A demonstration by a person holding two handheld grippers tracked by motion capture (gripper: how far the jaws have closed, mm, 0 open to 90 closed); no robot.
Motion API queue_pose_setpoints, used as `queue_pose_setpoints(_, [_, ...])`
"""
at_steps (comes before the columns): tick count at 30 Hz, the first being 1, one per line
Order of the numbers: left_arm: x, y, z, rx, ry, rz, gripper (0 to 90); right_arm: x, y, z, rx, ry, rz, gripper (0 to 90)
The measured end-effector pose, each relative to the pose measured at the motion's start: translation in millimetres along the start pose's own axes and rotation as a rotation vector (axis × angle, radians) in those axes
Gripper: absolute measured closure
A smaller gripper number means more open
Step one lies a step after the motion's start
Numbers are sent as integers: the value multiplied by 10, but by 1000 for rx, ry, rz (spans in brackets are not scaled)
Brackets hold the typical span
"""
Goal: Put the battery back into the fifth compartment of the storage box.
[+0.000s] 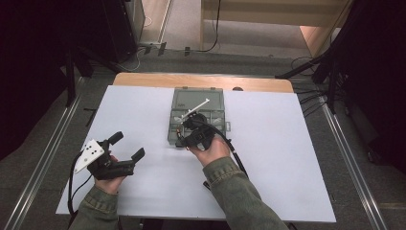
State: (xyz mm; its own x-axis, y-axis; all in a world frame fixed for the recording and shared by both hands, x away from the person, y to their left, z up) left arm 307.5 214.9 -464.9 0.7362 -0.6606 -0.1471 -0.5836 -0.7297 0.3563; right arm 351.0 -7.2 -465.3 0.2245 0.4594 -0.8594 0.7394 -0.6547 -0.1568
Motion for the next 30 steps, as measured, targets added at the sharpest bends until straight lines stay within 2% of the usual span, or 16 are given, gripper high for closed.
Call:
queue_pose_setpoints(4, [-1, -8, -6, 2, 2, 0, 0, 47, 5, -76, 44, 31, -62, 781])
queue_pose_setpoints(10, [5, -4, -4, 1, 2, 2, 0, 99, 70, -139, 80, 36, -43, 780])
queue_pose_setpoints(14, [5, -2, -3, 0, 3, 3, 0, 150, 141, -188, 142, 55, -58, 780])
queue_pose_setpoints(16, [7, 1, -1, -1, 2, 3, 0, 175, 197, -221, 175, 69, -48, 781])
queue_pose_setpoints(20, [7, 5, 2, 0, -1, 6, 0, 209, 253, -268, 217, 73, -53, 780])
queue_pose_setpoints(22, [6, 3, 0, 0, 1, 6, 0, 225, 285, -288, 229, 79, -41, 780])
queue_pose_setpoints(24, [7, 2, 0, -4, 2, 6, 0, 212, 309, -321, 253, 118, -35, 780])
queue_pose_setpoints(26, [8, 1, 1, -4, 2, 4, 0, 209, 337, -337, 271, 134, -27, 780])
queue_pose_setpoints(28, [5, 2, 0, 3, 1, 2, 0, 223, 359, -346, 305, 138, -47, 780])
queue_pose_setpoints(30, [4, 4, -1, 4, 3, 2, 0, 236, 385, -352, 325, 140, -46, 780])
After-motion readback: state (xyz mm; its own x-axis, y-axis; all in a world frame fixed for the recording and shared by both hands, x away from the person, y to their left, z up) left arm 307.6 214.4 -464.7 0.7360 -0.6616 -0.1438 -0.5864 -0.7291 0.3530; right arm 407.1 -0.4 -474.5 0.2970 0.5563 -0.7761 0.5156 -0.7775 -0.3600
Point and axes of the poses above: each handheld gripper's, and its own axes: x roughly forward along the jaws, z roughly out of its underside, y roughly to its right, the point moved 6 cm from there along x, roughly forward along the jaws, and after that the axes turned 14 degrees about -x, right-handed, at the moved point
